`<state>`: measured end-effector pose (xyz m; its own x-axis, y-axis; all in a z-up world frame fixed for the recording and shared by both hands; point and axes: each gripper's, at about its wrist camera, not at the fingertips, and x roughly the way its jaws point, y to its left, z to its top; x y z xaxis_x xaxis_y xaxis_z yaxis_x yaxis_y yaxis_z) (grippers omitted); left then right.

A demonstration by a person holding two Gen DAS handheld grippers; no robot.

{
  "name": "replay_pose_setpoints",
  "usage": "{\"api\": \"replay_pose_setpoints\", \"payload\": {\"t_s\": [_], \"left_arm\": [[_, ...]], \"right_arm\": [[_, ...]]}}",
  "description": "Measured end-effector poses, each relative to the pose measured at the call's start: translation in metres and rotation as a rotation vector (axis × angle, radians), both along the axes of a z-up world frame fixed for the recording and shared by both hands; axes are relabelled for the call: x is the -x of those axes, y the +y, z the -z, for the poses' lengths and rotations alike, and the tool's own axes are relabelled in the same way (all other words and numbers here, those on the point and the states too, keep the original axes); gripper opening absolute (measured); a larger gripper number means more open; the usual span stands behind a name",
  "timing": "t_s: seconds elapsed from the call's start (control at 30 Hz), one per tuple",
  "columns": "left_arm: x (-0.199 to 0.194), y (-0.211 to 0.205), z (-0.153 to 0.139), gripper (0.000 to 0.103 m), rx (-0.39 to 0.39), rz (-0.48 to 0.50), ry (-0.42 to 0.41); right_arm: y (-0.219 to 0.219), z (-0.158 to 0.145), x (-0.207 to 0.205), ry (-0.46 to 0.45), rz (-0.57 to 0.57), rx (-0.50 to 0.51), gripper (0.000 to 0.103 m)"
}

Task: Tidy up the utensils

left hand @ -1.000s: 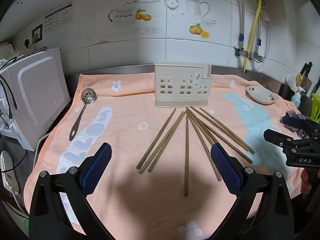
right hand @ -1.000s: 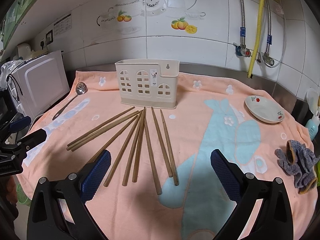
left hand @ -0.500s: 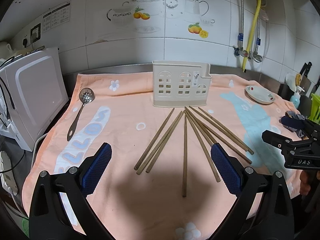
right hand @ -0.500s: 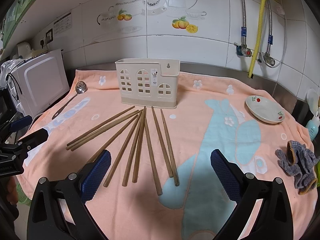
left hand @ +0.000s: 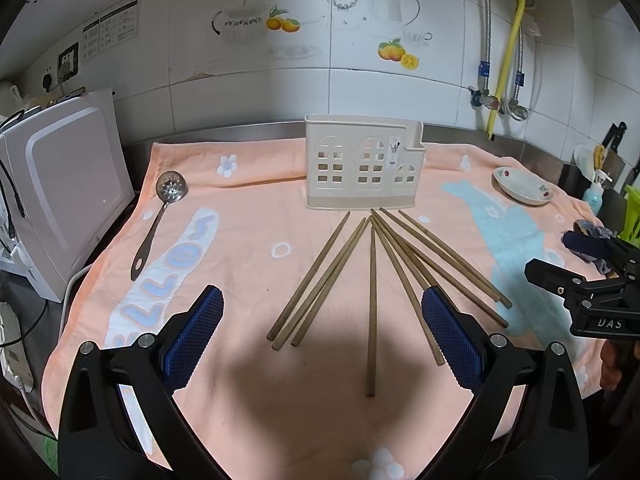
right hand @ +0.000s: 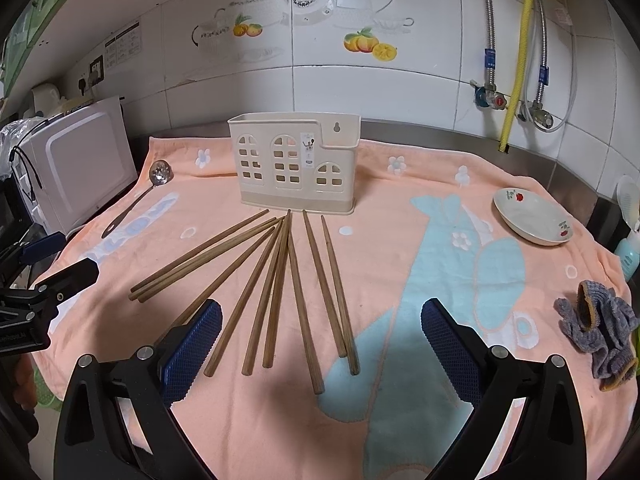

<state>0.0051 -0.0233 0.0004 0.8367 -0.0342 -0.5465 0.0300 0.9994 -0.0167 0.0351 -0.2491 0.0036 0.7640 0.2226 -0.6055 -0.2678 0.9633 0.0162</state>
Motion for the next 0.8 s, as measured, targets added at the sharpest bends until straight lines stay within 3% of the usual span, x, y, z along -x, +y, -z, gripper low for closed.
{"api": "replay_pose_setpoints", "payload": {"t_s": [0.8], "left_arm": [[-0.023,0.009,0.007,0.098,0.051,-0.001,0.042]], "right_arm": [[0.008,0.007,-0.018,0.038,-0.021,0.019,0.096]]}}
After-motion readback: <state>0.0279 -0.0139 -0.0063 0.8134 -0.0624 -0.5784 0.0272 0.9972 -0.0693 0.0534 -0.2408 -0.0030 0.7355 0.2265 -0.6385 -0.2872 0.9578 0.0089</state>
